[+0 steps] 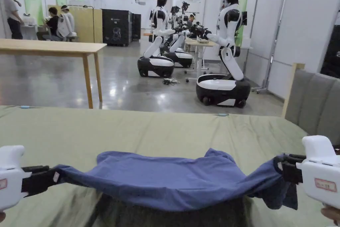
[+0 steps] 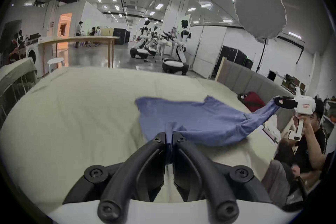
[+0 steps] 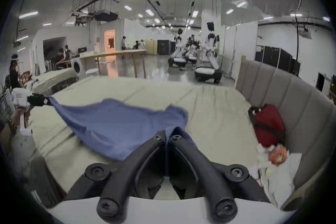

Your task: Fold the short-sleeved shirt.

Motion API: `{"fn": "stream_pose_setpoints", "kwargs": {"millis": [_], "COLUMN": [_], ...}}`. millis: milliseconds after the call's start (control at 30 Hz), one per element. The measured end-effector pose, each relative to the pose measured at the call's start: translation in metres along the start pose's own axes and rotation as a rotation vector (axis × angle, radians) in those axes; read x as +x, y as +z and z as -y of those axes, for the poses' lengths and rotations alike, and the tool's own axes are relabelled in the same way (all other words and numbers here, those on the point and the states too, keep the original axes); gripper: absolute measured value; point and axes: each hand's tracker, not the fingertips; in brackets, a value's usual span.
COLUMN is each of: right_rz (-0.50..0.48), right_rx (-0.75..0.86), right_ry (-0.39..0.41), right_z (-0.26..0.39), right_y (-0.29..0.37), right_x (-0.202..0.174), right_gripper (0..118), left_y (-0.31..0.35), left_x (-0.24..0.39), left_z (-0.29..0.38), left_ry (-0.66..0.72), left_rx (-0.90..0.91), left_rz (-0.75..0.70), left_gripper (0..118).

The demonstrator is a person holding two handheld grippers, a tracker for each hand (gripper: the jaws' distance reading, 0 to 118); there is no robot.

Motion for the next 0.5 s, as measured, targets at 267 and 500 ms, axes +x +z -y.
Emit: {"fn": "stream_pose_setpoints", "kwargs": {"millis": [267, 500], "right_rz": [-0.031, -0.02], "right_rx": [-0.237, -0.447], "right_ry": [0.045, 0.065], "right_z": [0.09, 0.142], "right_y": [0.02, 0.005], "right_x": [-0.005, -0.012], "right_gripper": [3, 3], "left_y": [0.033, 0.032], "left_x": [-0.026, -0.029], "left_z": [0.085, 0.124], "left_ry": [0.041, 0.045], "left_rx": [-0.135, -0.238], "left_rz": [-0.007, -0.005], "left_gripper": [5, 5]}}
